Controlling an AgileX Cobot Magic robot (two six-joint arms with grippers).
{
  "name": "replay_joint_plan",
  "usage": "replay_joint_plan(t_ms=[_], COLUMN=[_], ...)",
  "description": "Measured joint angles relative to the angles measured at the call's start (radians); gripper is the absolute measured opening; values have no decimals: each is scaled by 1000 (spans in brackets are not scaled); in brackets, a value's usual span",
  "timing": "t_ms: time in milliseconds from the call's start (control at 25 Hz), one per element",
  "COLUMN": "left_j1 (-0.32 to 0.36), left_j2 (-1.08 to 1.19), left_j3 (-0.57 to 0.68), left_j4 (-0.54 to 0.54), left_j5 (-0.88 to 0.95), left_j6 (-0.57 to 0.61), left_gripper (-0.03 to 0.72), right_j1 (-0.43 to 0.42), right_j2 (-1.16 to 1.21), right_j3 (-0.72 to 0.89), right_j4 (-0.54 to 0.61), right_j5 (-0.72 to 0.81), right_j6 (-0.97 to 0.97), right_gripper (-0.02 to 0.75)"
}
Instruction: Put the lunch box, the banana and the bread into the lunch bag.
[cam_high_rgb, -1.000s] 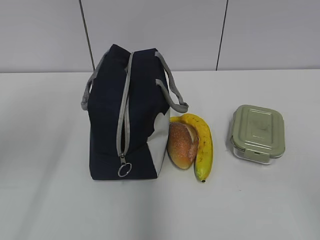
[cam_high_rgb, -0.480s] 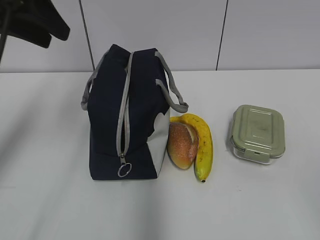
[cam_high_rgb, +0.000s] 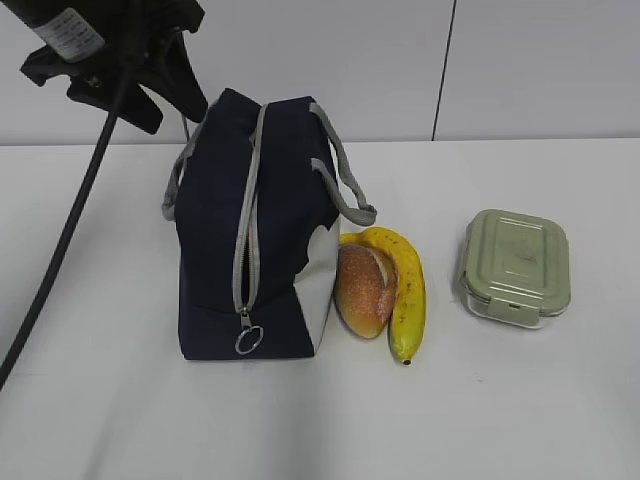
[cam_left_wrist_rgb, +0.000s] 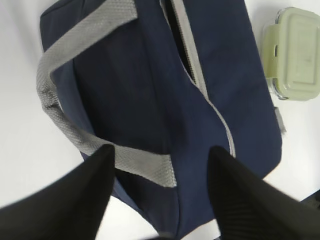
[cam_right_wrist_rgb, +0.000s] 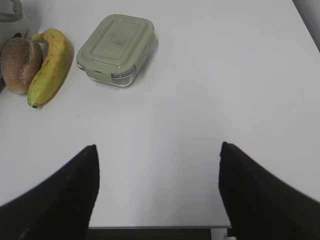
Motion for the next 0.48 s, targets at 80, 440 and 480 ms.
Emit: replay_joint_plan(t_ms=[80,440,480], left_j1=[-1,-1,-1], left_j2=[18,87,94], left_j3=[-9,-25,-25], left_j4=[0,-73,-68], left_j5=[-5,-39,-39], left_j6=[-12,-24,-26], left_gripper=[442,517,517], right_j1=[0,0,0], right_j2=[0,0,0], right_j3=[0,0,0], right_j4=[0,0,0], right_j5=[0,0,0], right_j6=[0,0,0], right_gripper=[569,569,569])
